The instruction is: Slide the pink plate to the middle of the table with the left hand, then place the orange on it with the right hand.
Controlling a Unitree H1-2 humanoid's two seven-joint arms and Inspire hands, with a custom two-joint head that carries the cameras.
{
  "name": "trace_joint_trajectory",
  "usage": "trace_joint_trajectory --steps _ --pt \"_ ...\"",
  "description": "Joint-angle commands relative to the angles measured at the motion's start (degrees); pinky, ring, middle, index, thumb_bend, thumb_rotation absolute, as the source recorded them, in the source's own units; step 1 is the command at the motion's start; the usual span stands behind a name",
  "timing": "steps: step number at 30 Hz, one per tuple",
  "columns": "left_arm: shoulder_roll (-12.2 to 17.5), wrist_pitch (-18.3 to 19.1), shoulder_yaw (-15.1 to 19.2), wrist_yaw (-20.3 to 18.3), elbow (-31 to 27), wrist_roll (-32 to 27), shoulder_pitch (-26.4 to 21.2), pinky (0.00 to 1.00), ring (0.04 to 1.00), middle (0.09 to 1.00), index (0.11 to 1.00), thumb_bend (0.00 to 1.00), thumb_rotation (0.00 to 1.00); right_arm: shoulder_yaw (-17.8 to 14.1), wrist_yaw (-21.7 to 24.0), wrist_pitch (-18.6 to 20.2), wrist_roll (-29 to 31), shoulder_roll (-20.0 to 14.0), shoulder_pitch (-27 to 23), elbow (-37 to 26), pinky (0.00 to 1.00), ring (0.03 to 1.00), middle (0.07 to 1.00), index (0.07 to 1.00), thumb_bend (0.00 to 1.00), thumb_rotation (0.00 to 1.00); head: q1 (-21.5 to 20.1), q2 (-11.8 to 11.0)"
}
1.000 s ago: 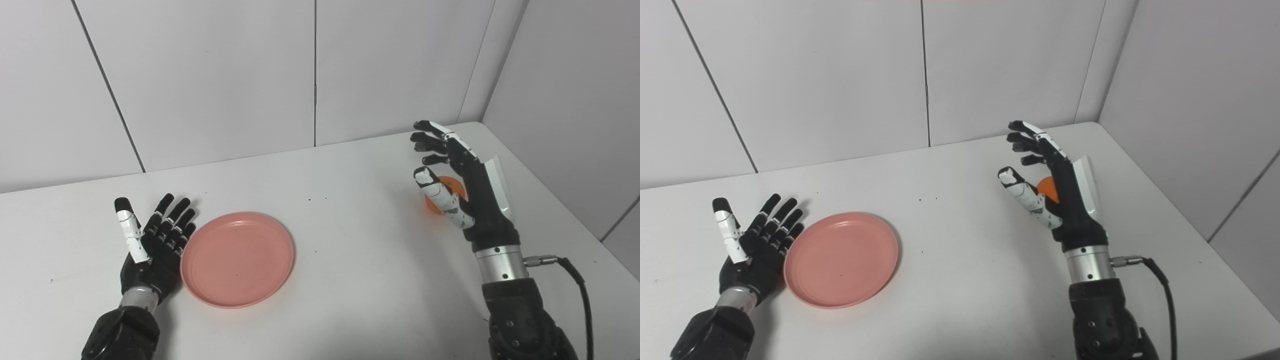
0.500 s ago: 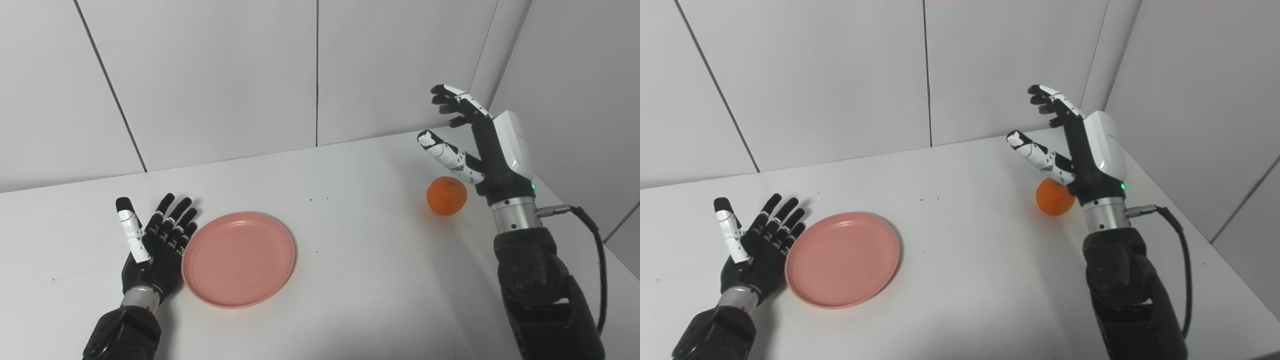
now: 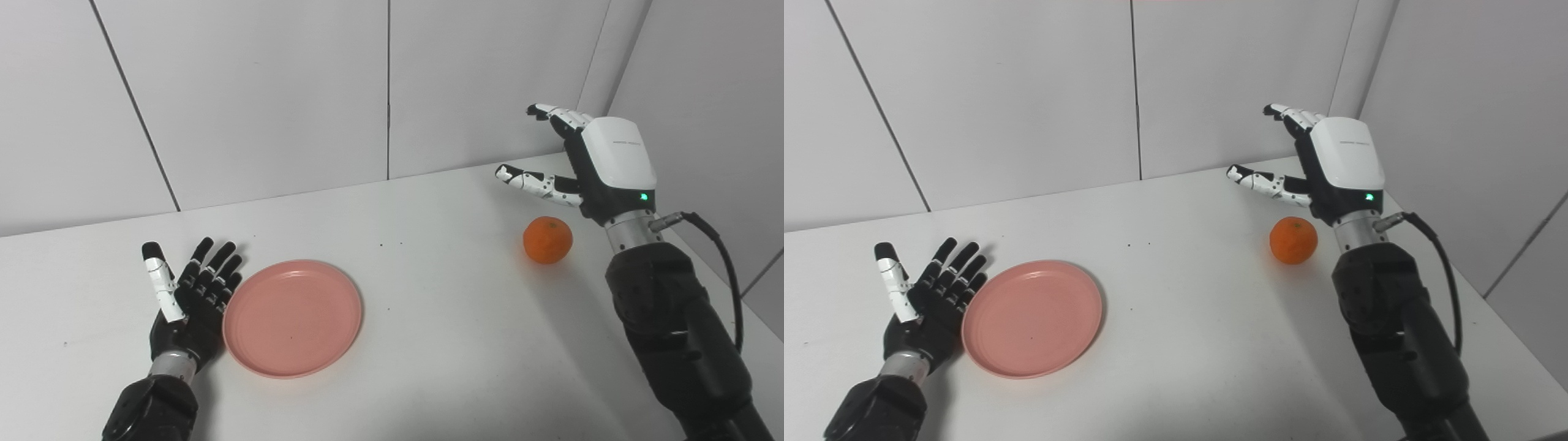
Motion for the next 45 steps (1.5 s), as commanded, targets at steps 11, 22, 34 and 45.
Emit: trace_joint_trajectory --steps 11,22,34,45 --pt "0.33 1.14 -0.37 0.53 0.78 0.36 0.81 1.00 0.903 0.852 0.923 0.90 1.00 3.52 0.23 -1.06 -7.97 -4.36 -3.00 6.08 0.78 0.751 0.759 0.754 0.84 0.96 0.01 0.07" --pt "0.49 1.14 -0.48 0.55 0.82 0.24 0.92 1.00 0.911 0.849 0.919 0.90 1.00 3.72 0.81 0.41 -5.34 -3.74 -2.66 10.54 0.78 0.763 0.764 0.755 0.86 0.98 0.00 0.16" --pt "0.88 1.15 -0.76 0.67 0.87 -0.24 1.09 1.00 0.909 0.853 0.922 0.90 1.00 4.47 -0.39 -0.45 -4.68 -4.17 -2.08 15.11 0.76 0.741 0.751 0.746 0.86 0.97 -0.57 0.41" --pt "1.00 1.15 -0.68 0.66 0.80 -0.19 1.17 1.00 0.915 0.852 0.915 0.90 1.00 6.18 -1.36 -1.25 -3.37 -4.99 -0.95 17.02 0.74 0.731 0.740 0.741 0.85 0.93 -0.91 0.36"
